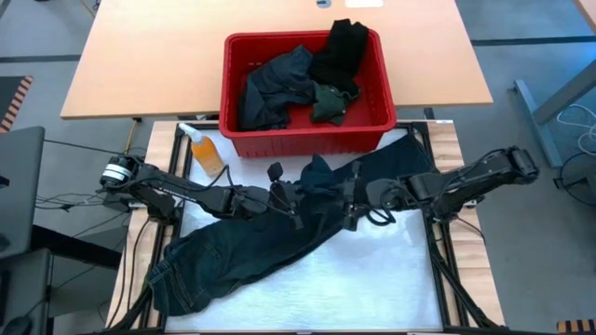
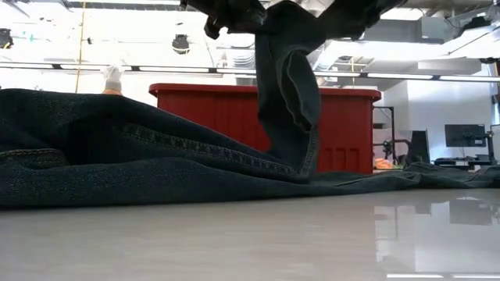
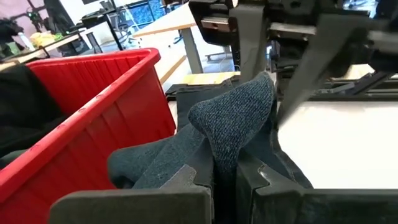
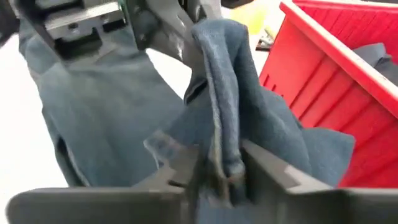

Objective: Fold Laundry from Bin
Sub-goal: Fold the dark blue jeans

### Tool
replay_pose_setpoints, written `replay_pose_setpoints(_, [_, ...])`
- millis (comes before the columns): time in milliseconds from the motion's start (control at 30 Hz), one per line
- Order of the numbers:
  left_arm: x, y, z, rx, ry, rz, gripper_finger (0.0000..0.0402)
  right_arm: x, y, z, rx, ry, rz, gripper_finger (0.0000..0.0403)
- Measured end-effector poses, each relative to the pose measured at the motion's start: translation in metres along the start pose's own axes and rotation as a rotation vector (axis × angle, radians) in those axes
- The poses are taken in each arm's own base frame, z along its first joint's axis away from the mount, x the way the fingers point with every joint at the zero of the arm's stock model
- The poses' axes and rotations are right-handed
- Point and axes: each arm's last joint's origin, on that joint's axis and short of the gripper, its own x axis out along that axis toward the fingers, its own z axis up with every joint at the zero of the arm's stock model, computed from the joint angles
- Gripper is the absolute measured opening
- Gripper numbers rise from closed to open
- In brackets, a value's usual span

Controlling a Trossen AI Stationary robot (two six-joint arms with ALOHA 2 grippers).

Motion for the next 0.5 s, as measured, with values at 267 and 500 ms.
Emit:
replay_pose_setpoints(267, [0.000, 0.000, 0.000, 0.023, 0.001, 0.003, 0.0083, -0.027, -0.012, 0.029, -0.108, 0.133, 0.023, 0.0047])
replay_pose_setpoints(500, [-0.016, 0.001, 0.008, 0.037, 0.025, -0.052, 0.0130, -0.074, -0.039, 0.040, -0.488, 0.488, -0.096, 0.0047])
